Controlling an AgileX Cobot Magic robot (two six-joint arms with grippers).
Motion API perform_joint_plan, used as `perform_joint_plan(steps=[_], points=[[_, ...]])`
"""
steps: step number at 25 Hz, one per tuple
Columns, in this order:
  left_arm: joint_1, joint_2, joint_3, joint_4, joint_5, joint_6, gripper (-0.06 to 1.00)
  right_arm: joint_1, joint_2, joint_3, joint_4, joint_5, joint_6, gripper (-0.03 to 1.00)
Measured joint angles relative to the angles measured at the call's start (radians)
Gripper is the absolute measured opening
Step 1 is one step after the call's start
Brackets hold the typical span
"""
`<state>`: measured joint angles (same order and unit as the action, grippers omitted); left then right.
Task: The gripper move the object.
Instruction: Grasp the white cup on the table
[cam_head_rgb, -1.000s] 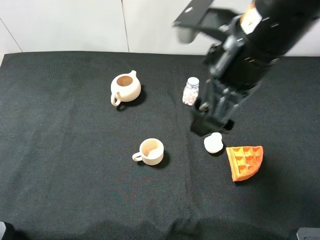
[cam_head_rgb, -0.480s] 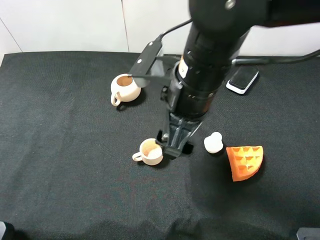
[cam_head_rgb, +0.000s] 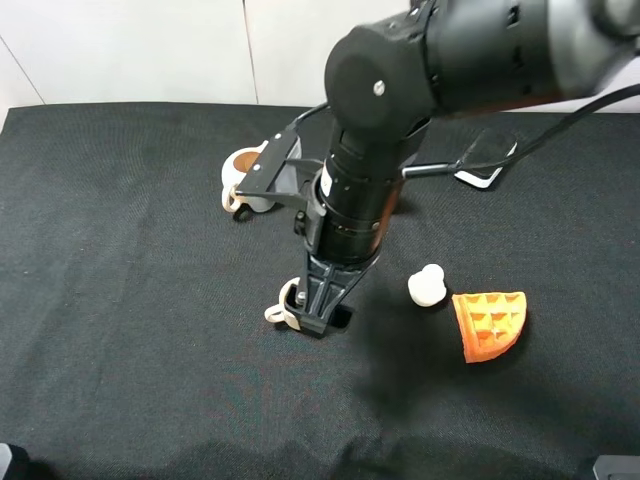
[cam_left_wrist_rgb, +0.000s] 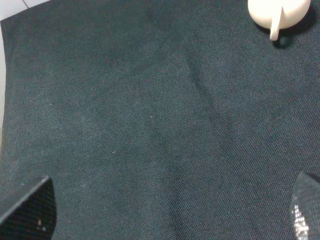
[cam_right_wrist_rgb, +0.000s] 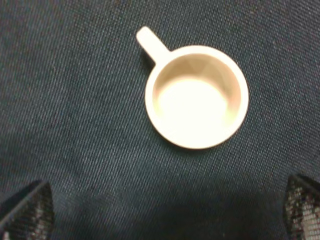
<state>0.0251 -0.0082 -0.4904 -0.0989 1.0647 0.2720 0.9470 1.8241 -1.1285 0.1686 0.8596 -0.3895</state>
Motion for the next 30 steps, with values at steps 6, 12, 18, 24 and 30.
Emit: perform_joint_plan(steps=[6, 12, 18, 24, 30], points=[[0.0, 0.0, 0.0, 0.0, 0.001, 0.0, 0.99, 0.0, 0.056, 0.0, 0.01, -0.061, -0.001, 0.69], [0.0, 0.0, 0.0, 0.0, 0.001, 0.0, 0.99, 0.0, 0.095, 0.0, 0.01, -0.105, -0.004, 0.69], [0.0, 0.0, 0.0, 0.0, 0.001, 0.0, 0.99, 0.0, 0.134, 0.0, -0.005, -0.15, -0.004, 0.69], [0.0, 0.0, 0.0, 0.0, 0.001, 0.0, 0.99, 0.0, 0.173, -0.001, -0.02, -0.2, -0.004, 0.69], [0.0, 0.0, 0.0, 0.001, 0.001, 0.001, 0.99, 0.0, 0.215, -0.001, -0.023, -0.241, -0.004, 0.69]])
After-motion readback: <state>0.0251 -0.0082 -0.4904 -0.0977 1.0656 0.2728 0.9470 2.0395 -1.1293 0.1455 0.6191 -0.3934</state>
